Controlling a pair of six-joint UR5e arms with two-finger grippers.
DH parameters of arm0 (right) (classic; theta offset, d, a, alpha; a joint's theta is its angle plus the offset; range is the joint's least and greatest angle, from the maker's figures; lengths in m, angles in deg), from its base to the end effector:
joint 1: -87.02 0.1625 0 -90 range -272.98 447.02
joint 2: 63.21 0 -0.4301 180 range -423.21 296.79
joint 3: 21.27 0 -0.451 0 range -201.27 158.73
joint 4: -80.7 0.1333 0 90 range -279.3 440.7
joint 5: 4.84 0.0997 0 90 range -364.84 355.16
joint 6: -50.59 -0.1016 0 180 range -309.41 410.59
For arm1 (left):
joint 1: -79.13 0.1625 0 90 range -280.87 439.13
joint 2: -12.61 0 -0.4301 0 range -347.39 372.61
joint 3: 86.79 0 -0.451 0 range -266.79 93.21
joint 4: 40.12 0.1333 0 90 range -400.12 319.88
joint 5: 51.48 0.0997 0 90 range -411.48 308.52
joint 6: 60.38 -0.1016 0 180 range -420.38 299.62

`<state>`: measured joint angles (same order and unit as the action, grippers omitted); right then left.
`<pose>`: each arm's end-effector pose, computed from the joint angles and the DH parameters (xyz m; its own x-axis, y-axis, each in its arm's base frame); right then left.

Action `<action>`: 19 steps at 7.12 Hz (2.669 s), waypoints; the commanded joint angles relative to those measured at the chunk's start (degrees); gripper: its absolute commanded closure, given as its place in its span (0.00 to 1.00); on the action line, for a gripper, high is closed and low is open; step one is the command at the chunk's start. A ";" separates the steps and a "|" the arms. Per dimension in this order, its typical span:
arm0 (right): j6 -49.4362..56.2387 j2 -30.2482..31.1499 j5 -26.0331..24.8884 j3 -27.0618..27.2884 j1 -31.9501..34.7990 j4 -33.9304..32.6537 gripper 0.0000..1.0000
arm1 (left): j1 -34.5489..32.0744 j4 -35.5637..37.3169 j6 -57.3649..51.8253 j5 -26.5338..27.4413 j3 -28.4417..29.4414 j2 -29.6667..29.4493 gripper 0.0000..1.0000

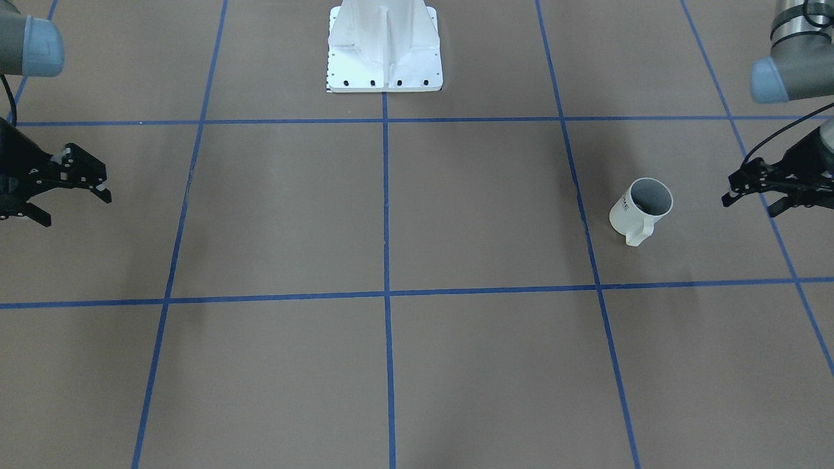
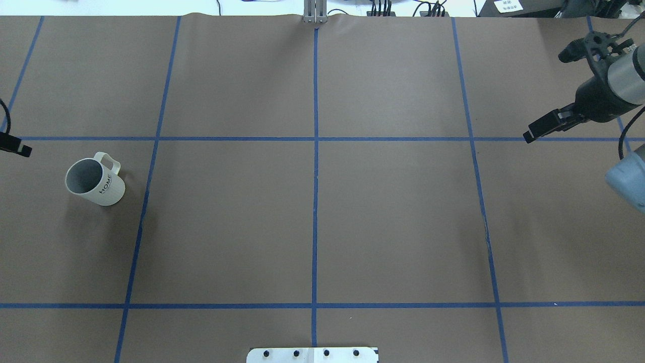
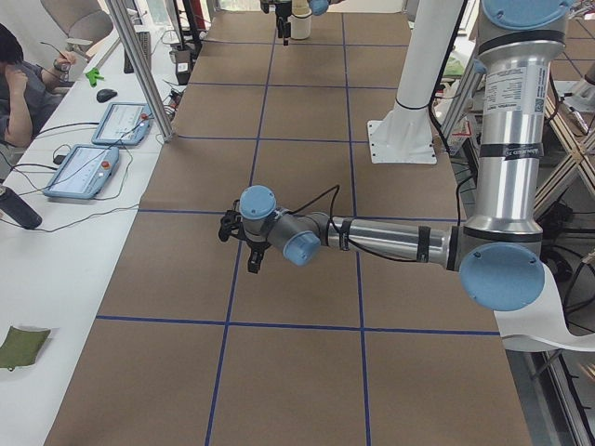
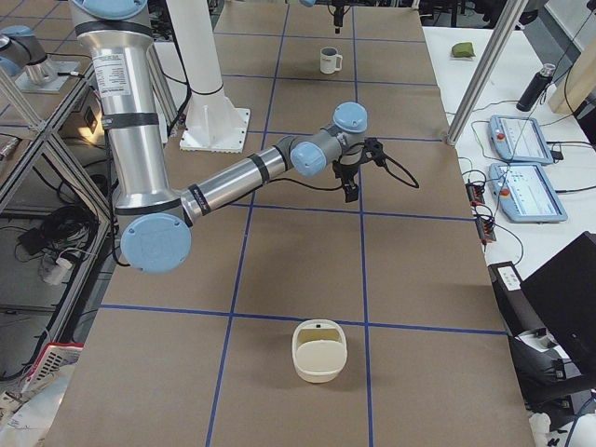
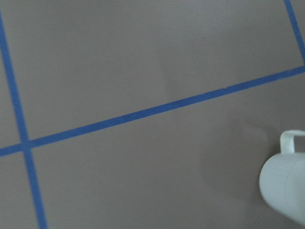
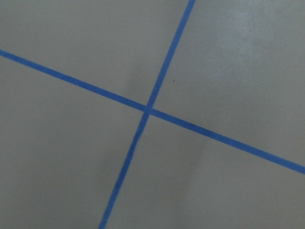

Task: Left arm hands cup to right arm to dump lemon

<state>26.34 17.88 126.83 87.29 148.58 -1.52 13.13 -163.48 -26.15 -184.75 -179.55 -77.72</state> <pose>-0.2241 -0.5519 0.3838 0.5920 -0.3371 0.7321 0.1599 0.9394 0.3032 0.1765 -0.5530 0.5686 0.5971 0.1391 -0.7901 0.0105 0.9834 0.1811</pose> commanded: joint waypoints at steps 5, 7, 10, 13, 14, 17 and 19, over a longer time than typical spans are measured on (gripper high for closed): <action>-1.68 -1.19 -0.10 0.16 -1.27 0.13 0.02 | 9.49 -2.15 16.05 4.78 -4.61 -0.72 0.00; -1.60 -1.28 -0.10 0.16 -1.36 0.13 0.02 | 9.40 -2.06 16.14 4.43 -5.58 -0.63 0.00; -1.68 -1.37 -0.44 0.07 -1.62 0.12 0.02 | 11.93 -1.53 15.70 4.78 -5.50 0.50 0.00; -1.68 -1.37 -0.80 -0.02 -1.98 0.13 0.02 | 13.35 -1.53 15.61 5.13 -5.59 0.51 0.99; -1.68 -1.37 -0.80 -0.02 -1.98 0.13 0.02 | 13.35 -1.53 15.52 5.22 -6.02 0.51 1.00; -1.68 -2.33 -0.80 -0.28 -2.06 1.78 0.01 | 12.83 -1.18 15.96 4.87 -9.70 1.47 1.00; -1.68 -4.95 -0.80 -3.77 -2.68 11.23 0.01 | 12.65 10.69 16.48 4.87 -16.62 0.08 1.00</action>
<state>24.73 14.79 126.03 85.80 146.23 4.16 25.86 -160.23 -10.03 -179.93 -191.74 -76.76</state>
